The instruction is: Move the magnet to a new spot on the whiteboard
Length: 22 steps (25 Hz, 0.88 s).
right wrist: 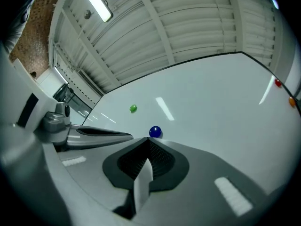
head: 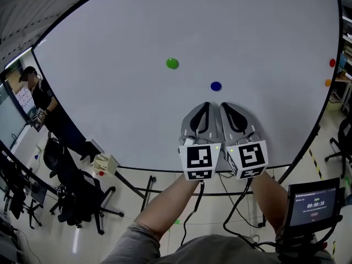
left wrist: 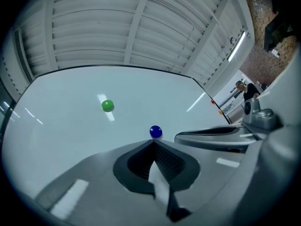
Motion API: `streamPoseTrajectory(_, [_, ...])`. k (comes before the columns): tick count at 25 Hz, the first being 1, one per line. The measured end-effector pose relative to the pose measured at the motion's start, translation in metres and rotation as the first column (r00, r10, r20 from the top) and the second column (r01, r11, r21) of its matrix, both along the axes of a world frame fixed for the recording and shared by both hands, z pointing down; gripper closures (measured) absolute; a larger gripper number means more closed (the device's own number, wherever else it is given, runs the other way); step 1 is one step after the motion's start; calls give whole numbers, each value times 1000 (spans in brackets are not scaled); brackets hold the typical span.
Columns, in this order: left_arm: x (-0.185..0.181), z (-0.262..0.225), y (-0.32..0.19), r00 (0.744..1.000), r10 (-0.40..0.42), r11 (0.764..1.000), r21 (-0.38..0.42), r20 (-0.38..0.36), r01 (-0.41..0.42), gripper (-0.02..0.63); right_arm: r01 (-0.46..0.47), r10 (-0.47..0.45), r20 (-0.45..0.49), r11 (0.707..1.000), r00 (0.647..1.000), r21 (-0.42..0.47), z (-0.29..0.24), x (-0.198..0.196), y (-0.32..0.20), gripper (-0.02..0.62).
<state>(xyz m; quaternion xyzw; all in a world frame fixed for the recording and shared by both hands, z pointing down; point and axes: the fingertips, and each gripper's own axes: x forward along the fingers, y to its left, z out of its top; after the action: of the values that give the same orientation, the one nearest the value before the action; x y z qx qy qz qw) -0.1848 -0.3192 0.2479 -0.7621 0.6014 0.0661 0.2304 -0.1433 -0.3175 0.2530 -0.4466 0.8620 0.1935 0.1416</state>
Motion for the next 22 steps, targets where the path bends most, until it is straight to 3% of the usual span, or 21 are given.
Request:
streamPoseTrajectory(6, [0,0,-7,1000,25,1000,-17,8,-25,606,-26,27,9,1000,1000,-17,-1,0,-5,589])
streamPoseTrajectory(18, [2,-8,-17,999,-3,1000,29,34,2,604,-36,36,8,999,999,17,-10,2,-9,589])
streamPoseTrajectory(19, [3,-10,-17,999,-11,999,41,38,9,594,-37,37,11,999,999,17,-10,4,-9,589])
streamPoseTrajectory(22, [4,-13,-19,998,-26,998,59,56,23,481,-44,44,8,999,999,22,-10,6,-11,589])
